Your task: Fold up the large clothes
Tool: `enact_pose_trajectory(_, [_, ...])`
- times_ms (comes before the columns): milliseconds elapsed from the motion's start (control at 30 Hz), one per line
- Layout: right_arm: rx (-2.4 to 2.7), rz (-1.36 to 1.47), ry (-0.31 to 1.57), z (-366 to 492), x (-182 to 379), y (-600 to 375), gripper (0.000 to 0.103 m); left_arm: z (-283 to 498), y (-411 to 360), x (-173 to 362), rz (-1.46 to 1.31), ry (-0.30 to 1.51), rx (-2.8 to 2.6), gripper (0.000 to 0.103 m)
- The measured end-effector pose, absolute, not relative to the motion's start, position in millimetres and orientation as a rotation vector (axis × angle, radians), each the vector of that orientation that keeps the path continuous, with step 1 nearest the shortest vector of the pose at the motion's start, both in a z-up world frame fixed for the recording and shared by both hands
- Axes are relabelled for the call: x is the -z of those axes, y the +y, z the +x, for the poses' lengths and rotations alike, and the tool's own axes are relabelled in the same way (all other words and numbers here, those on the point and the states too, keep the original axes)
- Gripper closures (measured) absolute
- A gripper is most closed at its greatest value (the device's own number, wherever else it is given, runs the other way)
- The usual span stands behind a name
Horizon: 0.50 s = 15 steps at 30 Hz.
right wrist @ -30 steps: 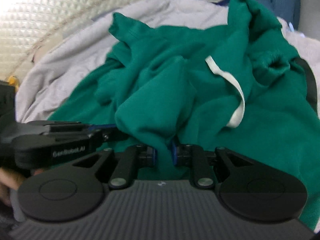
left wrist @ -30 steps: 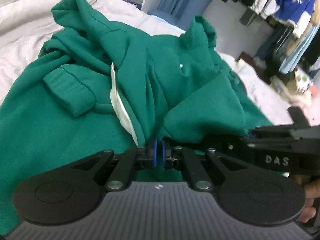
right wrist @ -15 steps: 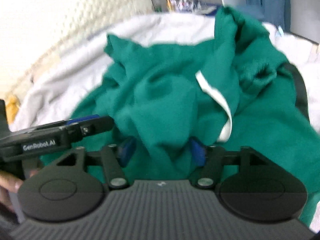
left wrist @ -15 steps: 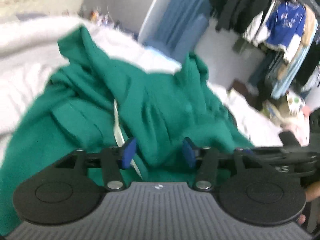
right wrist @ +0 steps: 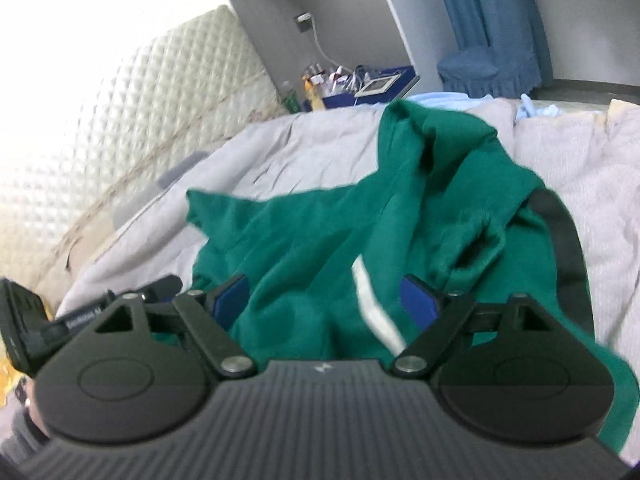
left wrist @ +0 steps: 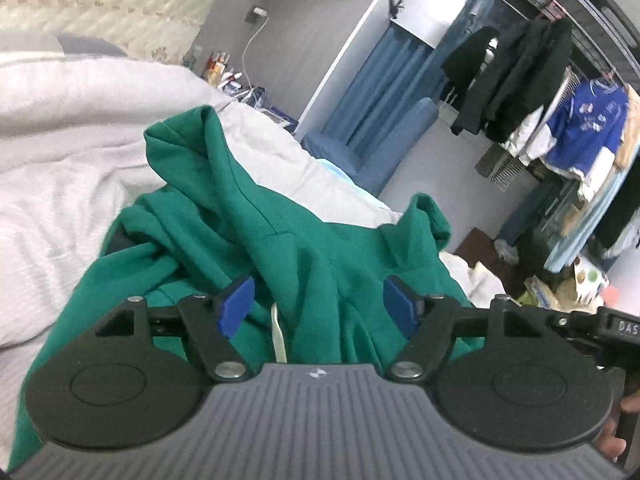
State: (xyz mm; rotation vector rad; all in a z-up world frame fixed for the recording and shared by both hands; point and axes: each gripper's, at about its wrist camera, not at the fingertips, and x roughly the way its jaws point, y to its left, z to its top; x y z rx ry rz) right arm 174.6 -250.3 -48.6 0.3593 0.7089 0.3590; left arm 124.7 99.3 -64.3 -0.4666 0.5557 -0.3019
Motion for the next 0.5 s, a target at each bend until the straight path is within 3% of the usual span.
enact_pose_trajectory(333, [-0.338, 0.438, 0.759, 277.4, 74.2, -243.8, 0.02, 203.4, 121.6, 102.2, -0.655, 0.569, 0.279, 0.029])
enact_pose_trajectory(400, [-0.307, 0.376, 0.753, 295.2, 82.8, -238.5, 0.024, 218.1, 121.6, 108.6, -0.669, 0.579, 0.283, 0.033])
enact_pose_trajectory(500, [-0.259, 0.324, 0.765, 315.7, 101.4, -236.6, 0.03, 235.4, 117.8, 118.8, -0.674, 0.603, 0.284, 0.05])
